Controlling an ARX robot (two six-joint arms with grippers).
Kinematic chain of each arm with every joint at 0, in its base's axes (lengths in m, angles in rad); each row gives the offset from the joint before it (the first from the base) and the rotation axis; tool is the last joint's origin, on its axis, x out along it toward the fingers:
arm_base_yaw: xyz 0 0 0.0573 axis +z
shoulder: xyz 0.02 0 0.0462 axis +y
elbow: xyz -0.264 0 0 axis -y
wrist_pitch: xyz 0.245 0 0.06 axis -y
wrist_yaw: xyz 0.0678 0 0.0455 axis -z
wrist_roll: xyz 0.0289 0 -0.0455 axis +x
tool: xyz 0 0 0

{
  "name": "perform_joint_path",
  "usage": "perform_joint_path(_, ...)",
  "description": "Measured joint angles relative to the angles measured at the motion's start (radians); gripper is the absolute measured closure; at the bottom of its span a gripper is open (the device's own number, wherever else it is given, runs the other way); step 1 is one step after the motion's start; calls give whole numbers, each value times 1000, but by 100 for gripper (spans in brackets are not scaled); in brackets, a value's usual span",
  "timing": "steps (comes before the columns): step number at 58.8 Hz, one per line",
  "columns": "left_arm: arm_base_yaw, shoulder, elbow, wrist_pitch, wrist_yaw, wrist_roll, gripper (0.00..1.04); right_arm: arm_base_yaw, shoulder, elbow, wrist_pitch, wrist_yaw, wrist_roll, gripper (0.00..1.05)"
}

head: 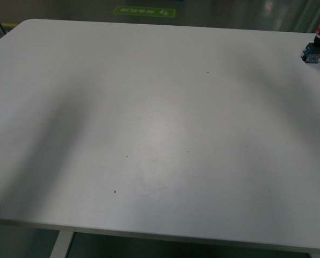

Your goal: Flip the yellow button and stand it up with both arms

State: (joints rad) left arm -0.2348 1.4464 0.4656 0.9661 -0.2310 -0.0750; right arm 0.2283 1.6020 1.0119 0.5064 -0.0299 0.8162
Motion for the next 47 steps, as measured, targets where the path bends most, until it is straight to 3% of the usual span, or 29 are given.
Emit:
perform_joint_path(3, 12, -38, -45, 6, 25, 26, 100, -1, -4, -9, 7, -2, -2, 71)
perform_joint_path(5, 27, -76, -84, 10, 39, 39, 101, -5, -8, -18, 13, -4, -1, 71)
perform_joint_path(32, 154, -436, -374, -45, 156, 66, 101, -48, -79, -115, 34, -48, -35, 71)
perform_joint_path(36, 208, -467, -407, -59, 224, 67, 101, -50, -91, -123, 34, -51, -45, 71)
perform_joint_path(47, 232, -612, -437, -171, 227, 67, 101, -56, -116, -147, 33, -50, -71, 71)
